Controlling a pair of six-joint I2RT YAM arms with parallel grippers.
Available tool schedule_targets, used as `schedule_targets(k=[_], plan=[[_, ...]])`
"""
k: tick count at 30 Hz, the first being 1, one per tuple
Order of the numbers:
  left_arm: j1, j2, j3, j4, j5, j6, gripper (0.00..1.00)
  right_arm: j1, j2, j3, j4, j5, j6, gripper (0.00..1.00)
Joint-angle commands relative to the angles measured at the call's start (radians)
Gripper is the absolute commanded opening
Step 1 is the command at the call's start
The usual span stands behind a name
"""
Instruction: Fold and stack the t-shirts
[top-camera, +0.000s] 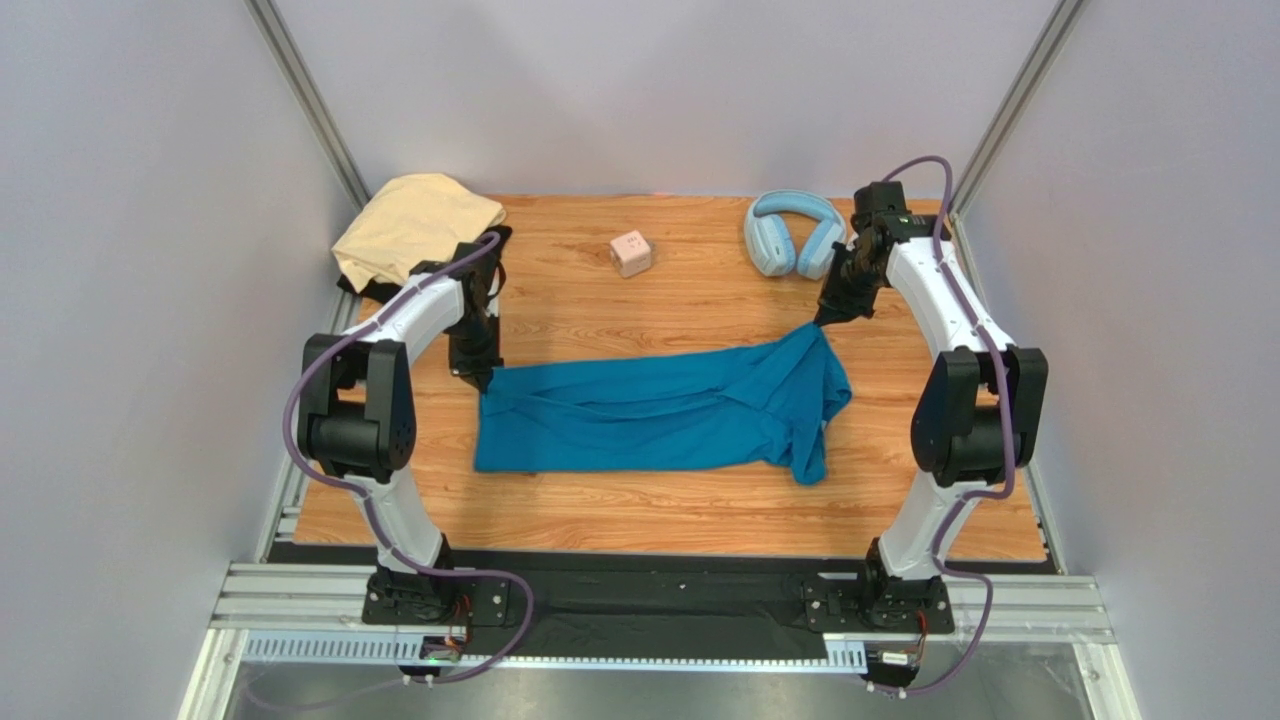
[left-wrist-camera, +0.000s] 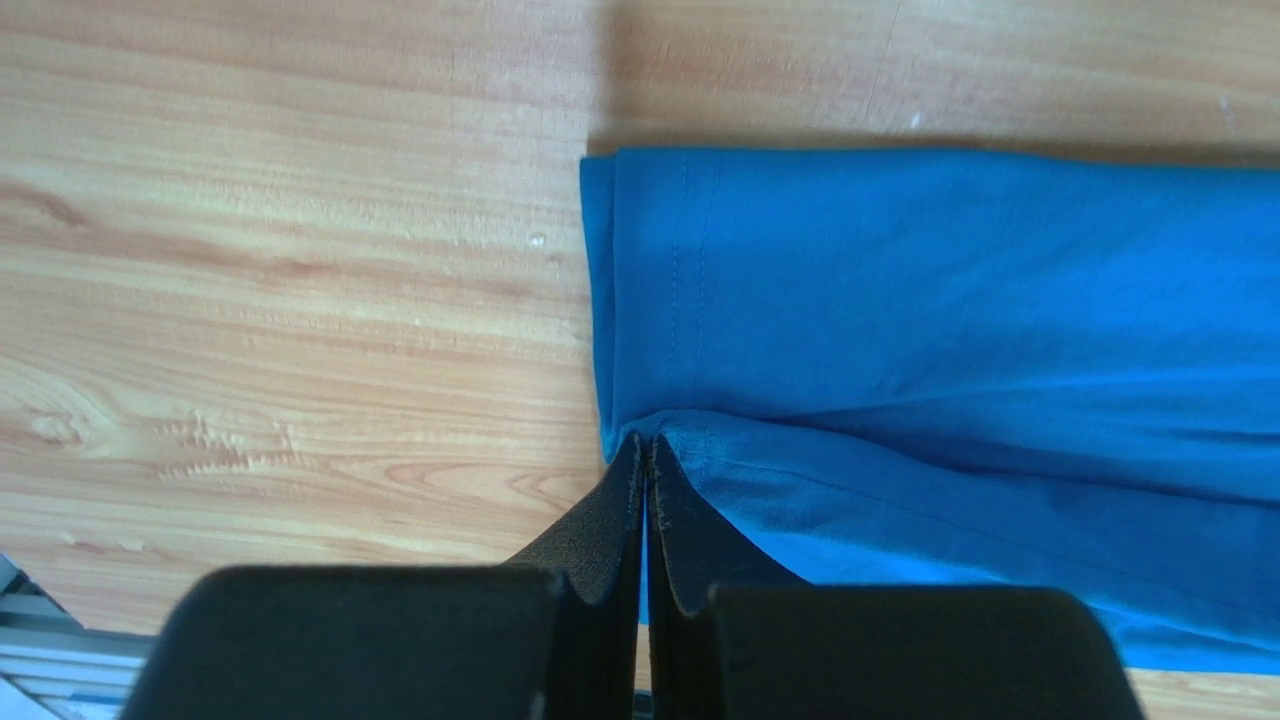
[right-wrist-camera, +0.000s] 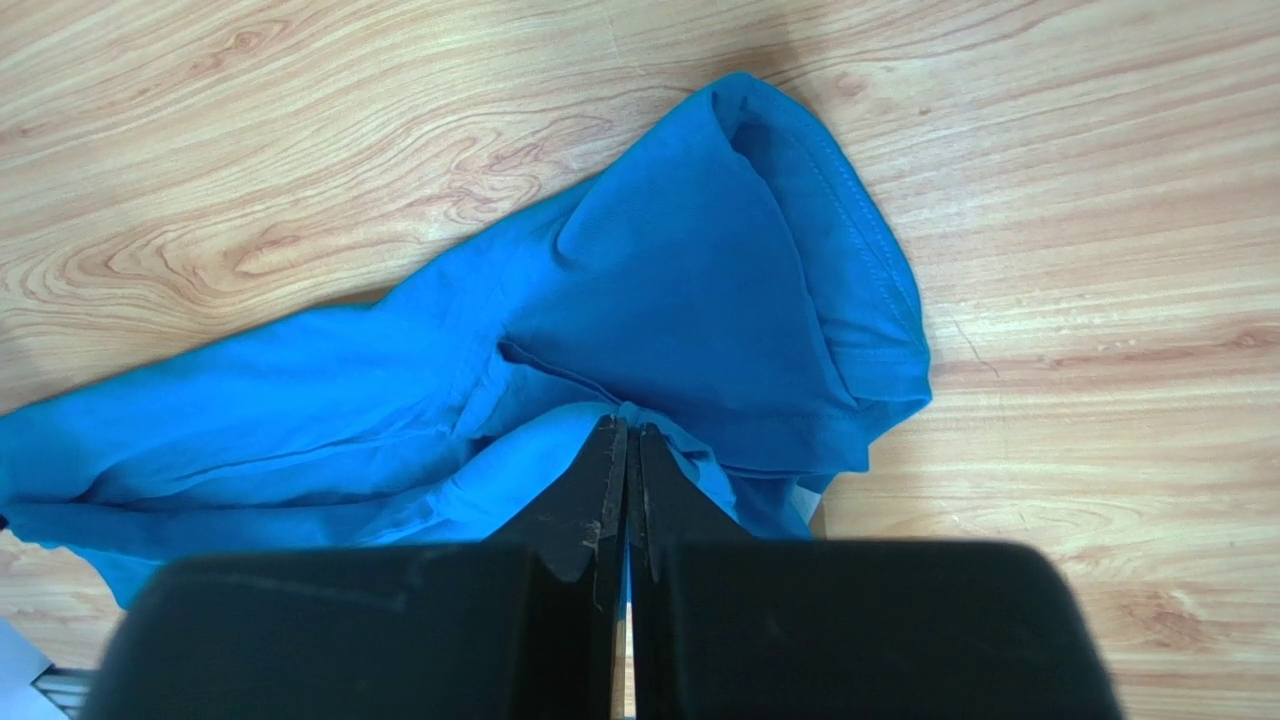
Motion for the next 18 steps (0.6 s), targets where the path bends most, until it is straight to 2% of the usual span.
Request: schedule_targets(k=[1,18], plan=[[0.01,0.025,0.058,-0.002,-0.011,0.02,0.0,0.002,0.042,0.061,0.027,-0.031,0.003,0.0],[0.01,0.071,0.039,-0.022,-0.046,0.026,0.0,0.014,0.076,0.017,0.019,-0.033,-0.014,0.0]])
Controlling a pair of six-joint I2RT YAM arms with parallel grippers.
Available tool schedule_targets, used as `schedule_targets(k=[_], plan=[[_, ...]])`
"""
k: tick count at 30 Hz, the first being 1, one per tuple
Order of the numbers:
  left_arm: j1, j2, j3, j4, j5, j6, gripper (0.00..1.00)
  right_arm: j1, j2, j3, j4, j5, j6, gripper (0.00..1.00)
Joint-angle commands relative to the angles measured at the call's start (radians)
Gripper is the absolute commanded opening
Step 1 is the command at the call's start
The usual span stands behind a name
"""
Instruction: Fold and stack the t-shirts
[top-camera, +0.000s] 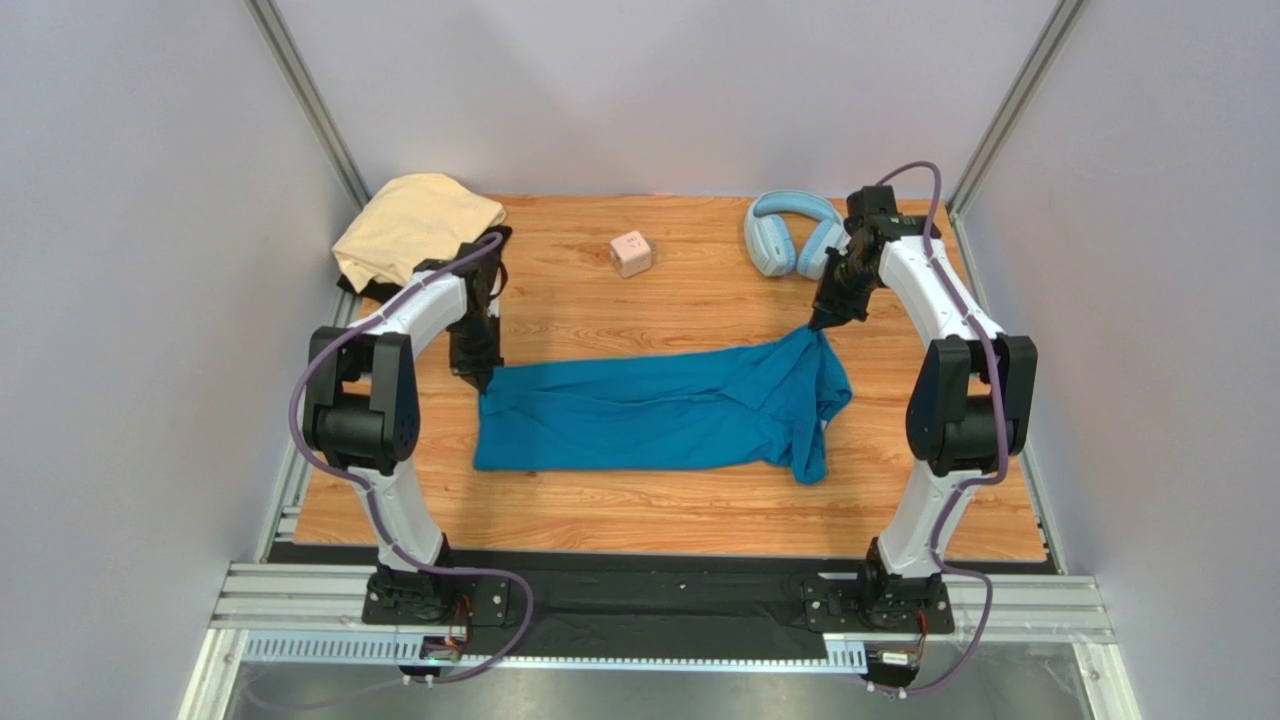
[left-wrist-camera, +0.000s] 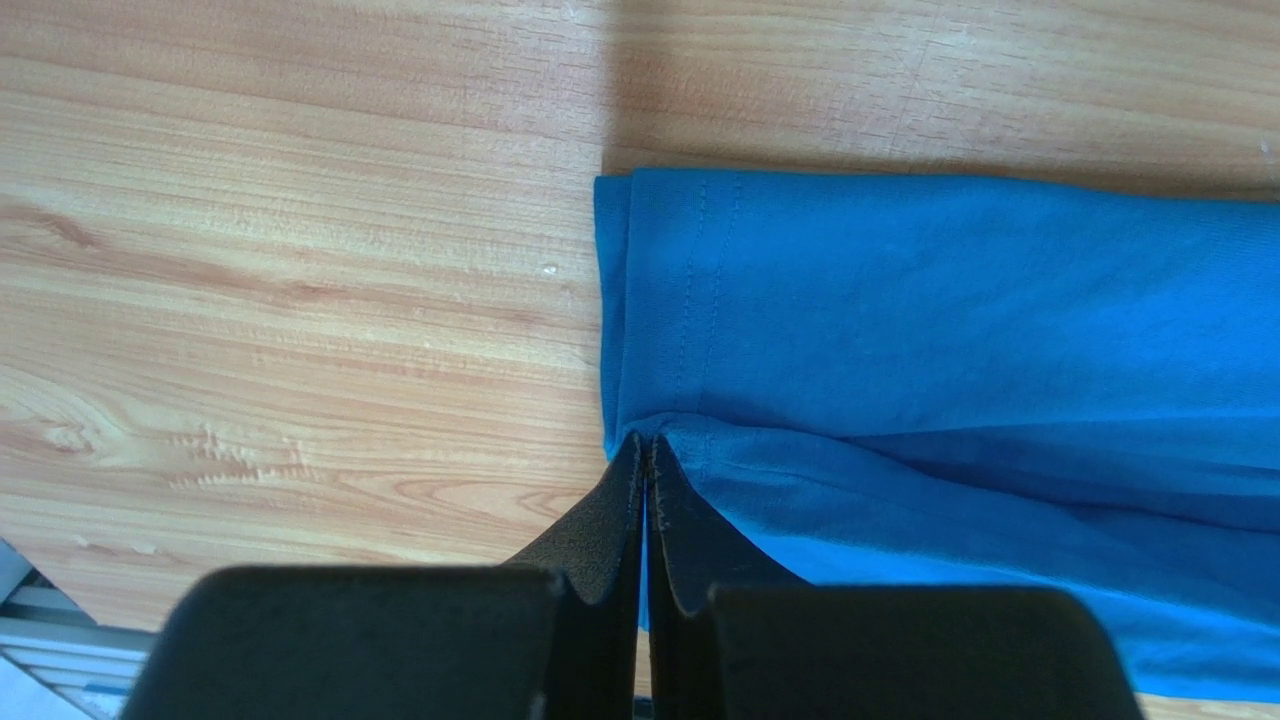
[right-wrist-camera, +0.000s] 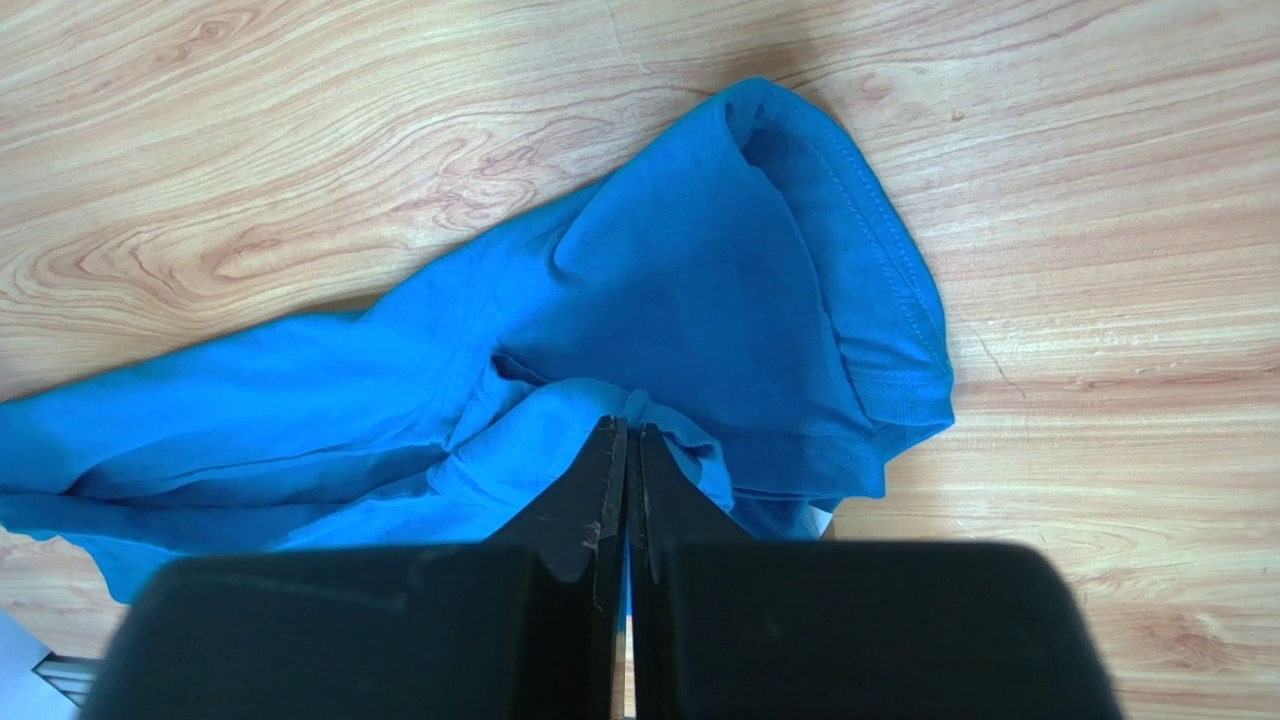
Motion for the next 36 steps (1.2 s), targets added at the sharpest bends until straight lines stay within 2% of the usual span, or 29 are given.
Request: schedule_targets(k=[1,8,10,12,15,18,19,21,24,31,36], plan=[[0.008,0.024,0.007,-0.015,-0.041,0.019,0.07,0.007,0.013,0.004,0.018,-0.009,-0.013,0.0],[0.008,0.004,0.047,-0.043,-0.092,-0.004,0.27,0.008,0.018,0.02,0.042,0.011,0.002,0.0],[0.008,-0.022,0.056,-0.054,-0.116,-0.013,0.35,0.008,0.021,0.024,0.042,0.003,0.002,0.0],[0.008,-0.069,0.061,-0.055,-0.144,-0.02,0.39,0.007,0.021,0.024,0.042,-0.003,0.005,0.0],[0.008,-0.158,0.064,-0.069,-0.212,-0.057,0.4,0.008,0.022,0.023,0.042,-0.015,0.007,0.0],[-0.002,-0.261,0.04,-0.04,-0.128,-0.076,0.4,0.01,0.025,0.02,0.036,-0.015,0.001,0.01],[-0.024,-0.282,0.029,-0.016,-0.073,-0.073,0.4,0.012,0.025,0.016,0.034,-0.009,0.001,0.02],[-0.06,-0.316,0.012,-0.012,-0.06,-0.068,0.41,0.012,0.027,0.019,0.027,-0.006,-0.007,0.13],[-0.127,-0.313,-0.017,-0.014,-0.063,-0.076,0.43,0.012,0.033,0.039,-0.002,0.009,-0.021,0.24],[-0.233,-0.261,-0.076,0.052,0.11,-0.034,0.43,0.012,-0.071,0.052,-0.07,0.106,-0.039,0.32],[-0.301,-0.168,-0.073,0.057,0.156,-0.04,0.42,0.012,-0.249,-0.08,-0.123,0.095,-0.059,0.38]])
